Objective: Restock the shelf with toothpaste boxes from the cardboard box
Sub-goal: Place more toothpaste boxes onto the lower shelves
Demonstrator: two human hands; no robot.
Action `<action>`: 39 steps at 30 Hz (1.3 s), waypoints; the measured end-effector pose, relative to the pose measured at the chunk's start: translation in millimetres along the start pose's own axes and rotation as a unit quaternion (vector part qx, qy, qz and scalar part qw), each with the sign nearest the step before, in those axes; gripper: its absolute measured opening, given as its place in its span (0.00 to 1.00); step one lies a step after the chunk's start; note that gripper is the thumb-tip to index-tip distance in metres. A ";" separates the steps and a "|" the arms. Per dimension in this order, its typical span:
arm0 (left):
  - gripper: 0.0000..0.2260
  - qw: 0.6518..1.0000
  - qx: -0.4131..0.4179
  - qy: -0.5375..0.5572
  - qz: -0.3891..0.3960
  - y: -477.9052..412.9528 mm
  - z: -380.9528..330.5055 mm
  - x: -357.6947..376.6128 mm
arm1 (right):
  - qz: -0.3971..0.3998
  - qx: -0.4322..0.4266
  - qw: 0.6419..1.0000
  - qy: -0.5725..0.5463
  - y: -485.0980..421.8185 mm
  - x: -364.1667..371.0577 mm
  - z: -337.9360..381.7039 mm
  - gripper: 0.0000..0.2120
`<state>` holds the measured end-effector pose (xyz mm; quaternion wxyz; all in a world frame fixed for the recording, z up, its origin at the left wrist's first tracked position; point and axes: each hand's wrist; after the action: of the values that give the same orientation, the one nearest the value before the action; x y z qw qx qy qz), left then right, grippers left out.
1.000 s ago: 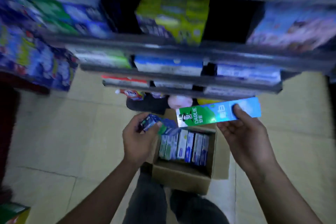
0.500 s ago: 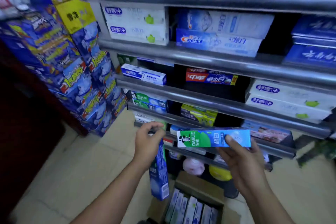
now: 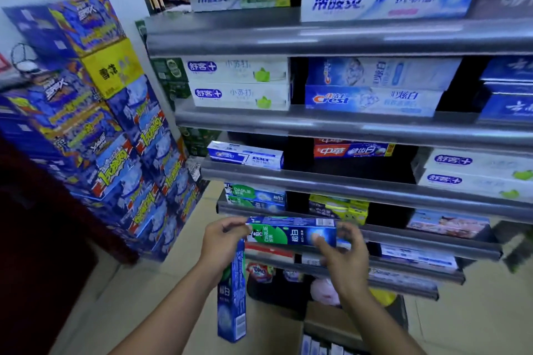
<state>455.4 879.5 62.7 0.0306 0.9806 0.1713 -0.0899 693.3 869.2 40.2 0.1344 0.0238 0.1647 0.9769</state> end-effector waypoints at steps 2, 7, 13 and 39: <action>0.07 1.000 -0.006 -0.022 0.006 -22.5 9.7 -21.1 | -0.012 0.006 0.998 0.061 -5.0 23.4 -10.8 0.19; 0.08 0.997 -0.016 -0.062 0.030 -78.0 33.8 -54.6 | 0.020 0.054 0.993 0.107 -25.4 73.8 -20.1 0.16; 0.18 0.997 -0.011 -0.056 0.056 -119.3 49.6 -60.7 | 0.055 0.083 0.986 0.131 -50.4 107.9 -17.9 0.26; 0.22 0.991 -0.042 -0.008 0.130 -167.1 69.3 -55.5 | 0.071 0.119 0.980 0.144 -96.1 135.3 -13.7 0.36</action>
<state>335.5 1011.9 0.2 0.0841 0.9917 0.0454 -0.0858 586.3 988.9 -4.0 0.0362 -0.0894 0.2948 0.9507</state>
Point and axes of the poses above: each hand's wrist, its own y-axis away from the middle knuckle, its own x-axis out of the palm, z = x × y, and after that the axes turned 13 degrees about x, right-handed
